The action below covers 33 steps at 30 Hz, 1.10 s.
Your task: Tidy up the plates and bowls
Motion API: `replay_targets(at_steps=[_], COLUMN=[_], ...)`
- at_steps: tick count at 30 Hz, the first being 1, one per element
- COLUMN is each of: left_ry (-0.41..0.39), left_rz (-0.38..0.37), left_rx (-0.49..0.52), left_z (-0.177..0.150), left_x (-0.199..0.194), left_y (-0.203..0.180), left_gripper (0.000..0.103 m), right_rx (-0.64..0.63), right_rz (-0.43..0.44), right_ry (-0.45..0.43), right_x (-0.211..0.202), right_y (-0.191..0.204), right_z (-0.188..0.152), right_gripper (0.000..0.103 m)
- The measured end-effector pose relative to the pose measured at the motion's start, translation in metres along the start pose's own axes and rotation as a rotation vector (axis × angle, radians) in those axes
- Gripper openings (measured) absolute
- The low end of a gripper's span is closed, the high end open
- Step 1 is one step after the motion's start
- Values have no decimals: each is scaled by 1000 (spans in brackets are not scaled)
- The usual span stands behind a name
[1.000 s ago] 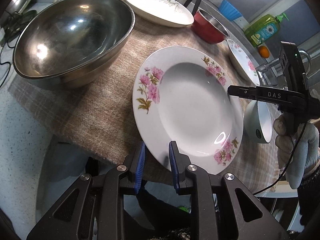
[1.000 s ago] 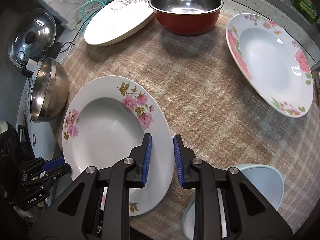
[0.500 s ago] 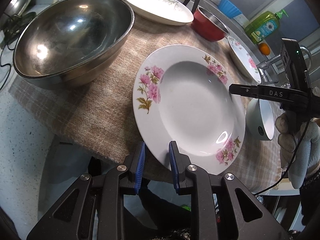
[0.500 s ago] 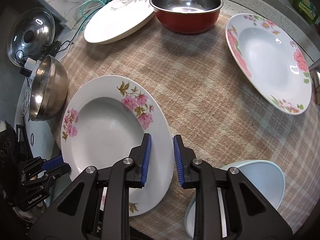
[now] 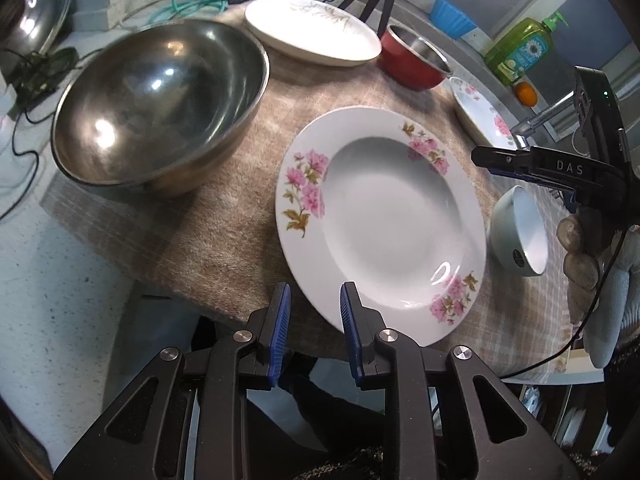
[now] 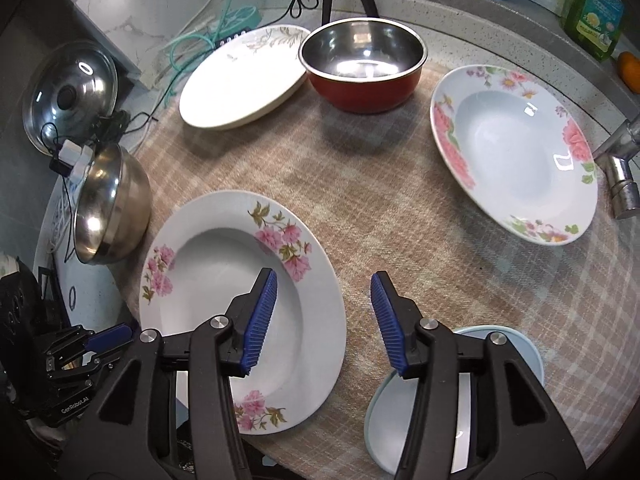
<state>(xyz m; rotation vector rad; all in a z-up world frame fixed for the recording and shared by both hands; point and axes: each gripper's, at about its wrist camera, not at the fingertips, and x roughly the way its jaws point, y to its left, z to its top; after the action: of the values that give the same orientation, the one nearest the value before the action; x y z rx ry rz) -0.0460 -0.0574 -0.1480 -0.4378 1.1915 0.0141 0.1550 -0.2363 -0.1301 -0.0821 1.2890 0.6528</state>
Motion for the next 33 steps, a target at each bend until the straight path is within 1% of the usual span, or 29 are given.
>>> replay_targets(at_steps=[3, 7, 9, 10, 19, 24, 28, 31, 33], left_ry=[-28, -53, -64, -66, -81, -77, -66, -69, -68], left_rz=[4, -16, -33, -40, -101, -115, -132, -137, -153], left_rx=[31, 47, 56, 60, 113, 137, 162, 212, 262], left_z=[3, 18, 28, 32, 67, 81, 98, 117, 136], left_x=[-8, -11, -11, -10, 0, 10, 20, 24, 26], left_y=[-8, -19, -26, -29, -64, -85, -103, -121, -135], left_gripper=[24, 25, 34, 35, 35, 35, 35, 35, 35], right_rx=[18, 40, 56, 61, 157, 242, 308, 357, 376], right_rz=[9, 6, -4, -8, -64, -68, -54, -20, -5], right_ry=[-34, -84, -108, -113, -172, -184, -196, -195, -189], right_x=[-14, -35, -46, -50, -86, -92, -92, -87, -82], right_y=[-6, -17, -27, -31, -99, -144, -171, -185, -192], right_z=[-1, -3, -5, -6, -16, -17, -19, -21, -21], right_gripper=[51, 51, 51, 52, 52, 52, 52, 52, 52])
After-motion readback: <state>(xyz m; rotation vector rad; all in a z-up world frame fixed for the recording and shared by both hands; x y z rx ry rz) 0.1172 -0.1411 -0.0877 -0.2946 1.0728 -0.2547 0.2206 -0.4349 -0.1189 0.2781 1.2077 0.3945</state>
